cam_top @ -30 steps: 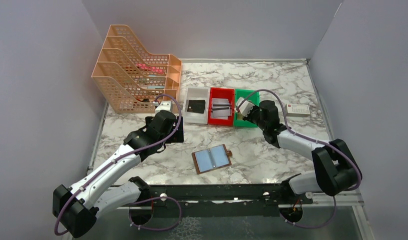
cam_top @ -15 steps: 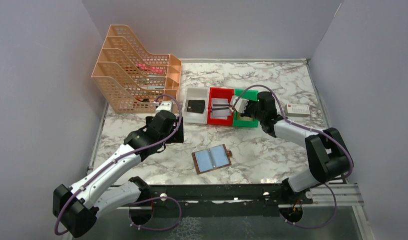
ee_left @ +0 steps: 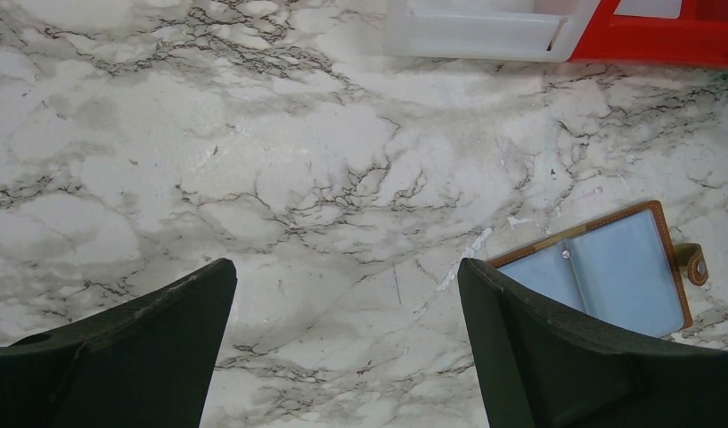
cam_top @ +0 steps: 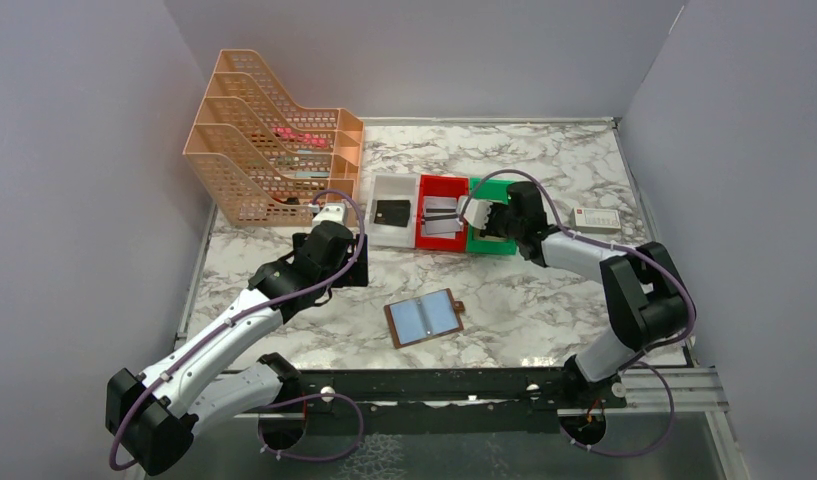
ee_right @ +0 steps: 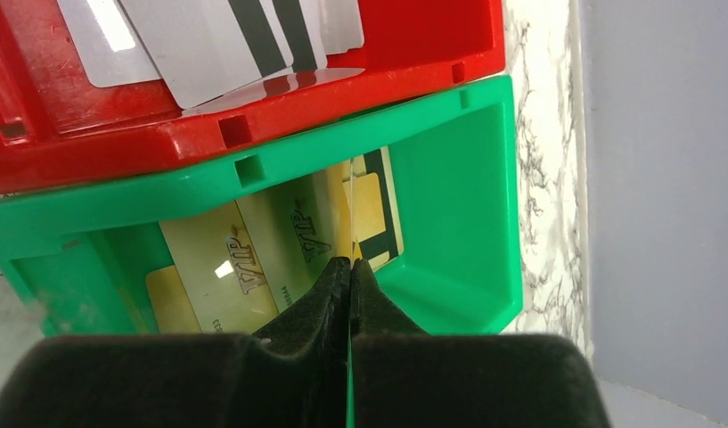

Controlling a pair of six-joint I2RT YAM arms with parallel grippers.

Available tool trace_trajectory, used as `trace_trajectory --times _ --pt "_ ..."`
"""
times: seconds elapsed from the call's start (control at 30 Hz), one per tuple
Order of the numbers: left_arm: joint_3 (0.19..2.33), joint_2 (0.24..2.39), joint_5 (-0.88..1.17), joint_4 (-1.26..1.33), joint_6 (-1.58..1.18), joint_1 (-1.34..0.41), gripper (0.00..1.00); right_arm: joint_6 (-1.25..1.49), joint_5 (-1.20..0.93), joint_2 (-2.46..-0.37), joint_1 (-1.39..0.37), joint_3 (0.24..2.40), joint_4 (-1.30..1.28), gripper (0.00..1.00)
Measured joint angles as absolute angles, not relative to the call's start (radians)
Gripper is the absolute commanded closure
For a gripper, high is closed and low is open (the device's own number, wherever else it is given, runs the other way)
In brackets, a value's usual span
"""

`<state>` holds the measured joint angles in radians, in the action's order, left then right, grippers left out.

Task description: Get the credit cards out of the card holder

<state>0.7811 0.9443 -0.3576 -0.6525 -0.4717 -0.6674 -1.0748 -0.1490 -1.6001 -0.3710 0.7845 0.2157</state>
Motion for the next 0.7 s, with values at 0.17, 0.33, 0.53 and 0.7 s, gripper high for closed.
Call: trace_trajectory --times 0.17,0.33,0.53,0.7 --pt "0.781 0.944 -0.356 -0.653 -0.47 -0.667 0.01 -1.075 -0.149 -1.638 -0.371 0.81 0.195 0.94" --pt "0.779 0.944 -0.356 -0.652 -0.47 -0.667 0.01 -1.074 -0.149 -1.654 -0.366 0.819 0.173 0.92" --pt "0.778 0.944 -0.355 -0.652 -0.47 -0.667 0.01 -1.068 -0.159 -1.651 -0.366 0.829 0.116 0.69" --pt "0.777 0.944 -0.355 -0.652 -0.47 -0.667 0.01 -1.063 -0.17 -1.63 -0.366 0.835 0.047 0.69"
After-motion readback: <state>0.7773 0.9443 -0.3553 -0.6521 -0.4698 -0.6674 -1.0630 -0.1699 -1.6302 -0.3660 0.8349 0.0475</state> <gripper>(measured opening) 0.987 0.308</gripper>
